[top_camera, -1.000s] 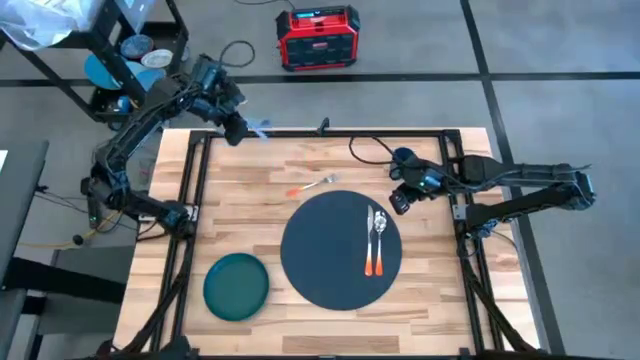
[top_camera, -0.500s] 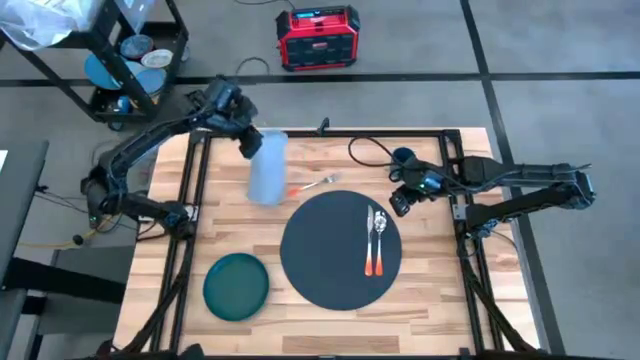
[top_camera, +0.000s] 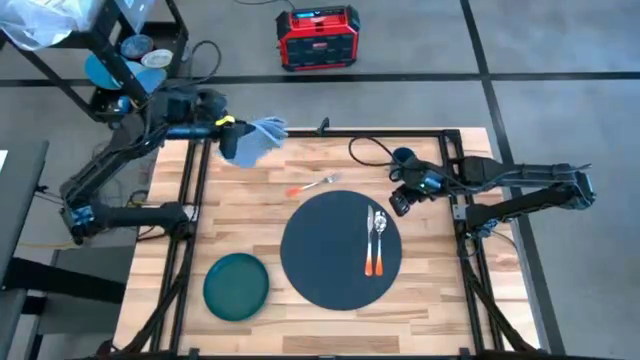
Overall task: Set table place
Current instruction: Fold the gray table napkin
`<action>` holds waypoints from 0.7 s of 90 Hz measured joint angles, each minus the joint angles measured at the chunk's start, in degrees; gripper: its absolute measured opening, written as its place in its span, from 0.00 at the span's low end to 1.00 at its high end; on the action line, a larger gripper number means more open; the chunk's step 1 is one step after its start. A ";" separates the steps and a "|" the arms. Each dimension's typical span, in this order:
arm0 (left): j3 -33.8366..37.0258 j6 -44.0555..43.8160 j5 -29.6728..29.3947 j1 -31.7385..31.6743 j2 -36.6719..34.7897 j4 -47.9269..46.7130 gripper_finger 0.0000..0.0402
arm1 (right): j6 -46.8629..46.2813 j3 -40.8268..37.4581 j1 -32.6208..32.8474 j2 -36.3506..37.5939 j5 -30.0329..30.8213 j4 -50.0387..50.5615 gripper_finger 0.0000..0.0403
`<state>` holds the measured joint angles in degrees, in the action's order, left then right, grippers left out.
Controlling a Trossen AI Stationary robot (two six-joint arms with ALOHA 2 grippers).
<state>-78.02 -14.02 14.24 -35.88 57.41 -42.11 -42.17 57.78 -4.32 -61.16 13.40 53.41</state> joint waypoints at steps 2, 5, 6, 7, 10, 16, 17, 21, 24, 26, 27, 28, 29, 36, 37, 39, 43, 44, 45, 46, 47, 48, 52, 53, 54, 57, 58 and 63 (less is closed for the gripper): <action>-0.03 -0.31 -0.81 0.74 -0.16 0.31 0.00 | 0.00 0.00 0.00 -0.01 -0.01 -0.02 0.18; -0.04 -0.60 -1.94 1.69 -0.29 0.17 0.00 | 0.00 0.00 0.00 -0.01 -0.01 -0.02 0.18; -0.04 -0.64 -2.35 1.91 -0.30 -0.04 0.00 | -0.01 0.00 0.00 0.00 -0.01 -0.02 0.18; -0.04 -0.66 -2.73 2.12 -0.31 -0.32 0.00 | -0.02 0.00 0.00 0.01 -0.01 -0.02 0.18; -0.04 -0.66 -3.88 2.65 -0.28 -1.42 0.00 | -0.16 0.00 0.00 -0.01 -0.03 -0.02 0.18; 0.32 -0.35 -5.41 3.08 -0.15 -3.43 0.00 | -0.78 0.00 0.02 -0.01 -0.05 -0.02 0.18; 0.49 -0.35 -5.52 3.12 -0.15 -3.69 0.00 | -0.84 0.00 0.03 -0.01 -0.05 -0.02 0.18; 1.31 -0.34 -5.60 3.22 -0.17 -4.19 0.00 | -0.93 0.00 0.17 0.00 -0.05 -0.02 0.18; 2.00 -0.19 -5.65 3.26 -0.15 -4.33 0.00 | -0.94 0.00 0.20 -0.01 -0.05 -0.01 0.18; 2.54 0.06 -5.76 3.26 -0.15 -4.35 0.00 | -0.94 0.00 0.20 -0.01 -0.05 0.00 0.18; 2.84 0.17 -5.83 3.26 -0.15 -4.37 0.00 | -0.94 0.00 0.20 -0.01 -0.06 0.00 0.18; 3.18 0.26 -5.93 3.26 -0.15 -4.36 0.00 | -0.94 0.00 0.20 -0.01 -0.06 0.00 0.18; 3.58 0.33 -6.03 3.26 -0.15 -4.34 0.00 | -0.94 0.00 0.20 -0.01 -0.06 0.00 0.18; 7.18 0.69 -7.27 3.24 -0.09 -4.45 0.00 | -0.96 0.00 0.20 0.00 -0.06 0.00 0.18; 7.71 0.75 -7.64 3.22 -0.06 -4.48 0.00 | -0.96 0.00 0.20 0.00 -0.06 0.00 0.18; 8.82 1.00 -8.53 3.09 -0.04 -4.45 0.00 | -0.96 0.00 0.20 -0.01 -0.06 0.00 0.18; 11.23 1.71 -9.82 2.42 -0.02 -4.48 0.00 | -0.96 0.00 0.20 -0.01 -0.06 0.00 0.18; 11.82 1.94 -9.90 2.17 -0.02 -4.47 0.00 | -0.96 0.00 0.20 -0.01 -0.06 0.00 0.18; 12.38 2.15 -9.96 1.89 -0.02 -4.46 0.00 | -0.96 0.00 0.19 -0.01 -0.06 0.00 0.18; 12.90 2.31 -10.00 1.59 -0.02 -4.48 0.00 | -0.96 0.00 0.17 -0.01 -0.06 0.00 0.18; 13.42 2.56 -10.03 1.22 -0.02 -4.44 0.00 | -0.96 0.00 0.17 -0.01 -0.06 0.00 0.18; 13.93 2.82 -10.05 0.84 -0.02 -4.39 0.00 | -0.96 0.00 0.17 -0.01 -0.06 0.00 0.18; 15.71 3.85 -10.11 -0.87 -0.02 -4.41 0.00 | -0.96 0.00 0.17 -0.01 -0.06 0.00 0.18; 16.13 4.18 -10.11 -1.31 -0.02 -4.42 0.00 | -0.96 0.00 0.17 -0.01 -0.06 0.01 0.18; 16.52 4.58 -10.10 -1.77 -0.02 -4.42 0.00 | -0.96 0.00 0.17 -0.01 -0.06 0.02 0.18; 17.64 5.87 -10.10 -3.25 -0.02 -4.34 0.00 | -0.96 0.00 0.17 -0.01 -0.06 0.02 0.18; 17.99 6.29 -10.10 -3.77 -0.02 -4.35 0.00 | -0.96 0.00 0.17 -0.01 -0.07 0.04 0.18; 19.29 8.68 -10.10 -6.49 -0.02 -5.06 0.00 | -0.96 0.00 0.17 0.01 -0.08 0.04 0.18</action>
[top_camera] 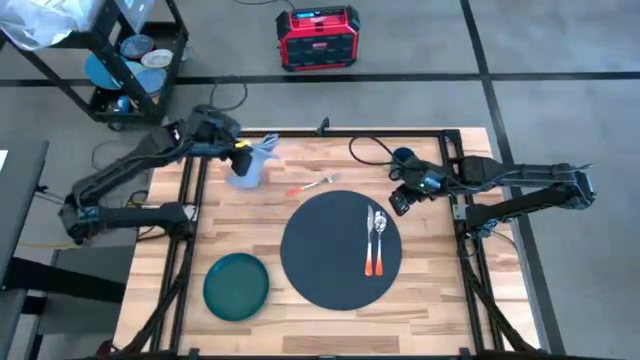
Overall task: Set table place
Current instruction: Fold the gray table napkin
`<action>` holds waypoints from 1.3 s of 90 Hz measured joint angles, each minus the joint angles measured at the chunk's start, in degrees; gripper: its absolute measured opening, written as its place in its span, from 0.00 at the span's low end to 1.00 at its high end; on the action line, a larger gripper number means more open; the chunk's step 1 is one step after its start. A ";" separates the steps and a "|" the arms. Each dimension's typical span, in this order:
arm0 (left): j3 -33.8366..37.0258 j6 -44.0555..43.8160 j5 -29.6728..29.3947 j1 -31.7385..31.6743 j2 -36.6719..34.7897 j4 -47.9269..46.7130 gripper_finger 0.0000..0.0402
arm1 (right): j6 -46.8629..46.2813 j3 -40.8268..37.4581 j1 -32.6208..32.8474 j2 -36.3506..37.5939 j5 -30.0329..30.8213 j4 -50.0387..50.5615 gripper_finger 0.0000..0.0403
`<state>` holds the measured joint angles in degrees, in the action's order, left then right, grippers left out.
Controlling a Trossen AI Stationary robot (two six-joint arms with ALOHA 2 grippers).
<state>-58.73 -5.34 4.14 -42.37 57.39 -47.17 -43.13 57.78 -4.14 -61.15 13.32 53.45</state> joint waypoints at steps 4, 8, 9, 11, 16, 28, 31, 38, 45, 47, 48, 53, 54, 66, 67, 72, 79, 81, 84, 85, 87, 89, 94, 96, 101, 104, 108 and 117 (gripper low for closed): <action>0.40 2.02 0.02 -2.64 0.00 -0.62 0.00 | 0.02 0.00 0.00 -0.02 -0.36 0.00 0.18; 0.45 4.00 0.26 -5.32 -0.01 -0.74 0.00 | 0.04 0.00 0.00 -0.02 -1.02 0.03 0.18; 0.45 4.55 0.36 -5.97 -0.02 -0.75 0.00 | 0.02 0.00 0.00 -0.01 -1.19 0.03 0.18; 0.45 5.62 0.60 -7.48 -0.02 -0.84 0.00 | 0.03 0.00 0.00 -0.02 -1.46 0.03 0.18; 0.45 8.06 1.64 -11.12 -0.09 -1.25 0.00 | 0.04 0.00 0.02 -0.01 -1.59 0.04 0.18; 0.45 11.91 6.13 -19.00 -0.07 0.37 0.00 | 0.11 0.00 0.02 0.00 -1.70 0.05 0.18; 0.45 12.26 6.72 -20.35 -0.09 0.83 0.00 | 0.11 0.00 0.02 -0.02 -1.70 0.05 0.18; -0.17 12.41 7.56 -22.37 -0.07 0.98 0.00 | 0.15 0.00 0.02 -0.01 -1.74 0.05 0.18; -2.17 13.63 7.61 -22.88 -0.07 0.49 0.00 | 0.20 0.00 0.02 -0.02 -2.14 0.05 0.18; -2.92 14.19 7.64 -22.87 -0.07 0.38 0.00 | 0.26 0.00 0.02 -0.02 -2.33 0.05 0.18; -3.27 14.48 7.65 -22.87 -0.07 0.37 0.00 | 0.27 0.00 0.02 -0.01 -2.39 0.05 0.18; -5.10 16.19 7.63 -22.86 -0.07 0.52 0.00 | 0.29 0.00 0.02 0.00 -2.60 0.05 0.18; -5.48 16.54 7.63 -22.86 -0.06 0.64 0.00 | 0.30 0.00 0.02 0.00 -2.62 0.05 0.18; -10.96 19.02 7.85 -24.76 1.92 0.78 0.00 | 1.44 0.00 -0.04 0.00 -2.67 0.02 0.18; -11.39 19.16 7.98 -25.01 2.19 0.53 0.00 | 1.49 0.00 -0.06 -0.01 -2.68 0.03 0.18; -12.61 20.56 7.93 -25.83 3.60 -1.30 0.00 | 1.60 0.00 -0.17 0.00 -2.71 -0.01 0.18; -13.06 22.00 7.14 -26.39 5.78 -2.07 0.00 | 1.62 0.00 -0.17 -0.02 -2.69 -0.04 0.18; -13.12 22.04 7.17 -26.46 6.37 -1.83 0.00 | 1.62 0.00 -0.17 -0.02 -2.69 -0.04 0.18; -13.13 22.09 7.13 -26.49 7.25 -1.52 0.00 | 1.60 0.00 -0.13 0.00 -2.69 -0.04 0.18; -13.14 22.12 7.12 -26.49 7.55 -1.49 0.00 | 1.60 0.00 -0.12 0.00 -2.69 -0.04 0.18; -13.14 22.23 7.10 -26.47 8.11 -1.49 0.00 | 1.60 0.00 -0.09 -0.02 -2.69 -0.02 0.18; -13.14 22.36 6.87 -26.48 8.64 -1.45 0.00 | 1.60 0.00 -0.09 0.00 -2.69 -0.02 0.18; -13.14 23.08 5.86 -26.51 9.77 -0.86 0.00 | 1.57 0.00 -0.09 -0.02 -2.72 -0.03 0.18; -13.14 23.24 5.80 -26.52 10.11 -0.60 0.00 | 1.56 0.00 -0.08 -0.02 -2.76 -0.01 0.18; -13.14 23.18 5.77 -26.51 10.63 0.16 0.00 | 1.13 0.00 -0.07 -0.01 -2.81 0.03 0.18; -13.14 23.10 5.73 -26.45 10.73 0.78 0.00 | 0.96 0.00 -0.07 -0.01 -2.82 0.01 0.18; -13.14 23.04 5.73 -26.43 10.72 1.78 0.00 | 0.94 0.00 -0.07 -0.02 -2.82 0.00 0.18; -13.17 22.67 4.94 -26.39 10.68 3.48 0.00 | 0.97 0.00 -0.07 0.00 -2.99 0.01 0.18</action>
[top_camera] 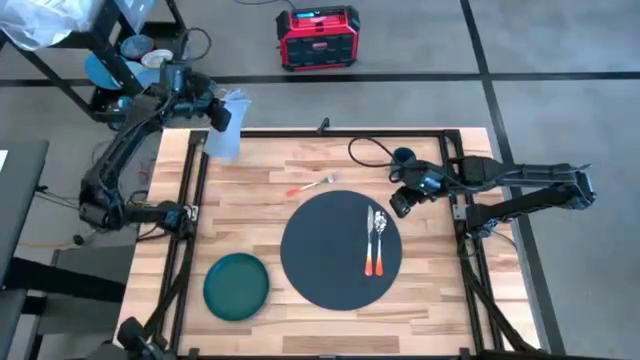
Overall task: Set table place
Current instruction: Fold the gray table napkin
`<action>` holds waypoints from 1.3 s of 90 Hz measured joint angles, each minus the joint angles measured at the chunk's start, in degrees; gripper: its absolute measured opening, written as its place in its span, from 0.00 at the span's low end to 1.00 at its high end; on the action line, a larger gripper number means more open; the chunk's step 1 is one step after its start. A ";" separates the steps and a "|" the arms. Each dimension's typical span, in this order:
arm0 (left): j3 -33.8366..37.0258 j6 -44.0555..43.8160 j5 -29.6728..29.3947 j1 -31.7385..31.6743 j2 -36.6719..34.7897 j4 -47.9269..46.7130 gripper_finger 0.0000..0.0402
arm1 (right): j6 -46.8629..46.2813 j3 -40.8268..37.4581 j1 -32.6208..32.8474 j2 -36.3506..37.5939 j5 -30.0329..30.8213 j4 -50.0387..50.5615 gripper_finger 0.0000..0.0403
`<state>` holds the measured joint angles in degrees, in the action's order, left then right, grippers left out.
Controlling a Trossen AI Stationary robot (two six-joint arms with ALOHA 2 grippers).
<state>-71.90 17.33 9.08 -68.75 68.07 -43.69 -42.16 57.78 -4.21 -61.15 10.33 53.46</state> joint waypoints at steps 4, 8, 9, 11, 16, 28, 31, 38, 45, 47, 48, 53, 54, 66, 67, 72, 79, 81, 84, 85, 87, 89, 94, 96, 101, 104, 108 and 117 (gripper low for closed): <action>0.00 0.42 -1.14 -0.11 -0.05 0.20 0.00 | 0.01 0.00 0.00 -0.02 0.00 0.00 0.18; 0.00 1.07 -1.84 -0.43 -0.08 0.44 0.00 | 0.02 0.00 0.00 0.00 0.00 0.00 0.18; 0.00 1.20 -1.87 -0.55 -0.08 0.49 0.00 | 0.03 0.00 0.00 0.00 0.00 -0.01 0.18; 0.00 1.39 -1.88 -0.74 0.03 0.56 0.00 | 0.04 0.00 0.00 -0.01 0.00 -0.02 0.18; 0.00 1.42 -1.96 -0.94 0.36 0.59 0.00 | 0.05 0.00 0.00 0.01 0.00 0.00 0.18; 0.03 0.06 -0.66 0.17 1.07 -1.69 0.00 | 0.05 0.00 0.00 -0.01 0.00 0.00 0.18; 0.50 -0.35 -0.16 1.01 1.00 -1.95 0.00 | 0.06 0.00 0.00 0.00 0.00 0.00 0.18; 3.29 -2.43 0.02 4.06 0.45 -1.96 0.00 | 0.09 0.00 0.00 0.01 0.02 -0.03 0.18; 7.73 -4.79 0.10 7.93 -0.53 -1.49 0.00 | 0.18 0.00 0.00 0.00 0.02 0.00 0.18; 9.13 -5.60 0.11 9.16 -0.95 -1.00 0.00 | 0.18 0.00 0.00 0.01 0.02 0.00 0.18; 9.83 -6.02 0.11 9.81 -1.17 -0.76 0.00 | 0.18 0.00 0.00 0.01 0.02 0.00 0.18; 13.28 -8.91 0.13 13.40 -2.35 1.11 0.00 | 0.18 0.00 0.00 0.01 0.04 0.00 0.18; 13.90 -9.51 0.13 14.18 -2.56 1.43 0.00 | 0.18 0.00 0.00 0.01 0.04 0.00 0.18; 21.78 -18.41 0.23 23.62 -6.51 6.95 0.00 | 0.20 0.00 0.00 0.01 0.04 0.04 0.18; 22.31 -19.31 0.29 24.46 -6.88 7.48 0.00 | 0.20 0.00 0.00 0.01 0.04 0.04 0.18; 24.68 -24.28 0.31 28.43 -8.45 10.79 0.00 | 0.22 0.00 0.00 -0.01 0.05 0.02 0.18; 26.71 -30.52 -0.53 34.20 -10.77 12.14 0.00 | 0.25 0.00 0.00 0.01 0.04 0.03 0.18; 26.73 -32.17 -0.97 35.89 -11.34 12.61 0.00 | 0.26 0.00 0.00 0.00 0.07 0.02 0.18; 26.61 -34.38 -2.23 38.66 -12.21 14.77 0.00 | 0.27 0.00 0.00 0.01 0.07 0.00 0.18; 26.44 -35.15 -2.69 39.55 -12.49 15.31 0.00 | 0.29 0.00 0.00 0.01 0.07 0.01 0.18; 26.01 -36.43 -3.85 41.26 -13.05 16.14 0.00 | 0.29 0.00 0.00 -0.01 0.07 0.04 0.18; 25.55 -37.66 -5.30 43.06 -13.69 16.61 0.00 | 0.29 0.00 0.00 -0.02 0.07 0.04 0.18; 24.35 -41.07 -9.12 47.13 -15.17 16.33 0.00 | 0.27 0.00 0.00 0.01 0.07 0.04 0.18; 23.74 -42.47 -10.88 48.75 -15.51 16.11 0.00 | 0.24 0.00 0.00 0.01 0.07 0.03 0.18; 22.17 -46.27 -15.52 52.77 -16.03 16.14 0.00 | 0.23 0.00 0.00 -0.01 0.07 0.01 0.18; 21.38 -48.67 -18.28 55.27 -16.25 15.98 0.00 | 0.23 0.00 0.02 -0.02 0.07 0.03 0.18; 20.26 -51.30 -21.87 58.52 -16.39 15.05 0.00 | 0.23 0.00 0.02 0.01 0.07 0.02 0.18; 18.90 -56.58 -30.16 64.21 -15.32 12.56 0.00 | 0.23 0.00 0.02 -0.02 0.07 0.02 0.18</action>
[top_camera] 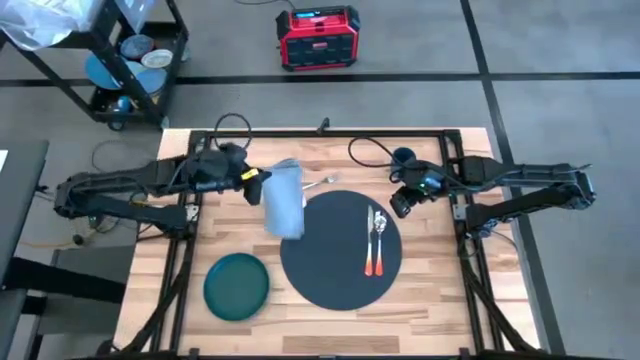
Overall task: Set table place
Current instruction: Fold the gray table napkin
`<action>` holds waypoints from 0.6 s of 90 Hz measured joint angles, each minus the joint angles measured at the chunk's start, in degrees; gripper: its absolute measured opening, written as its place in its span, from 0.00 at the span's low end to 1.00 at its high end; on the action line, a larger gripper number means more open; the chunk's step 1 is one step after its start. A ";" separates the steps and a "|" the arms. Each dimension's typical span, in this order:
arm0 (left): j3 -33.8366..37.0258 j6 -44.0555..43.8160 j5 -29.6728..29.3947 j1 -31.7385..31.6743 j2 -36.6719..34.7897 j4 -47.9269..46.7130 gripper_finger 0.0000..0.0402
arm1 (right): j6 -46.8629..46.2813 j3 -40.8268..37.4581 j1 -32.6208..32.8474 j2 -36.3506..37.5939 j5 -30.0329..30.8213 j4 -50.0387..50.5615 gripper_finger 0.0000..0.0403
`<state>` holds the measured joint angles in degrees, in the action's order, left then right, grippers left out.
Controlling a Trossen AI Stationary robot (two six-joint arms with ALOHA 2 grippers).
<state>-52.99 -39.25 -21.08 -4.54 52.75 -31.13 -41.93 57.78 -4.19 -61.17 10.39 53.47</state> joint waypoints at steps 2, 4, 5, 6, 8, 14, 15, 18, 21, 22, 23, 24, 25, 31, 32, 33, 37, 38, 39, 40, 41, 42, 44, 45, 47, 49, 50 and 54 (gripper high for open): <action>0.01 -1.02 -1.07 0.66 0.28 -1.09 0.00 | 0.00 0.00 0.00 0.00 0.00 -0.02 0.18; 0.14 -1.87 -1.86 1.04 0.64 -2.37 0.00 | 0.00 0.00 0.00 0.02 0.00 -0.02 0.18; 0.29 -2.06 -2.11 1.15 0.82 -2.88 0.00 | 0.00 0.00 0.00 0.02 0.02 -0.04 0.18; 0.52 -2.26 -2.21 1.17 1.00 -3.30 0.00 | 0.00 0.00 0.00 0.02 0.02 -0.04 0.18; 0.96 -2.53 -2.40 1.16 1.49 -4.21 0.00 | 0.01 0.00 -0.01 0.02 0.02 -0.02 0.18; 2.59 -2.65 -2.81 0.30 3.50 -5.23 0.00 | 0.23 -0.02 -0.02 0.00 0.02 -0.07 0.18; 2.87 -2.64 -2.82 0.06 3.81 -5.37 0.00 | 0.24 -0.02 -0.02 0.00 0.02 -0.07 0.18; 3.82 -2.60 -2.80 -0.67 4.57 -5.76 0.00 | 0.24 -0.02 -0.02 0.00 0.04 -0.09 0.18; 4.94 -2.21 -2.78 -1.54 5.36 -6.05 0.00 | 0.24 -0.02 -0.02 0.00 0.04 -0.07 0.18; 5.27 -2.05 -2.77 -1.80 5.59 -6.02 0.00 | 0.24 -0.02 -0.02 0.00 0.04 -0.07 0.18; 5.55 -1.93 -2.76 -2.09 5.79 -5.93 0.00 | 0.24 -0.02 -0.02 0.00 0.04 -0.07 0.18; 5.83 -1.80 -2.77 -2.38 5.99 -5.73 0.00 | 0.25 -0.02 -0.02 0.00 0.04 -0.08 0.18; 6.10 -1.65 -2.78 -2.70 6.19 -5.48 0.00 | 0.25 -0.02 -0.02 0.00 0.04 -0.09 0.18; 7.60 -0.56 -2.74 -5.03 6.63 -4.40 0.00 | 0.04 -0.02 -0.02 0.00 0.04 -0.07 0.18; 7.88 -0.29 -2.74 -5.45 6.62 -4.30 0.00 | -0.01 -0.02 -0.02 0.00 0.04 -0.05 0.18; 8.17 0.02 -2.74 -5.88 6.60 -4.19 0.00 | -0.03 -0.02 -0.02 0.00 0.04 -0.05 0.18; 9.19 1.18 -2.76 -7.66 6.56 -3.23 0.00 | -0.04 -0.02 0.01 0.00 0.04 -0.06 0.18; 9.43 1.39 -2.76 -8.13 6.56 -2.85 0.00 | -0.04 -0.02 0.04 0.00 0.04 -0.07 0.18; 9.65 1.58 -2.78 -8.57 6.56 -2.47 0.00 | -0.04 -0.02 0.08 0.00 0.04 -0.07 0.18; 9.83 1.76 -2.78 -9.05 6.56 -2.23 0.00 | -0.04 -0.02 0.08 0.00 0.04 -0.07 0.18; 10.00 1.90 -2.78 -9.55 6.56 -2.05 0.00 | -0.04 -0.02 0.07 0.00 0.04 -0.07 0.18; 10.20 1.97 -2.76 -10.04 6.56 -1.94 0.00 | -0.04 -0.02 0.07 0.00 0.04 -0.07 0.18; 10.52 2.19 -2.73 -11.03 6.51 -1.91 0.00 | -0.04 -0.02 0.07 0.00 0.04 -0.05 0.18; 10.67 2.30 -2.72 -11.55 6.47 -2.00 0.00 | -0.04 -0.02 0.07 0.00 0.04 -0.06 0.18; 10.90 2.67 -2.67 -12.60 6.43 -2.14 0.00 | -0.04 -0.02 0.07 0.00 0.04 -0.06 0.18; 11.06 3.26 -2.55 -13.61 6.43 -2.16 0.00 | -0.04 -0.02 0.07 0.00 0.04 -0.07 0.18; 11.10 3.64 -2.45 -14.11 6.43 -2.16 0.00 | -0.04 -0.02 0.07 0.00 0.04 -0.07 0.18; 11.27 5.21 -1.82 -16.20 6.45 -2.17 0.00 | -0.06 -0.02 0.07 0.00 0.04 -0.04 0.18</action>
<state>-41.72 -34.04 -22.90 -20.74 59.20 -33.30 -41.99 57.76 -4.12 -61.16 10.44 53.43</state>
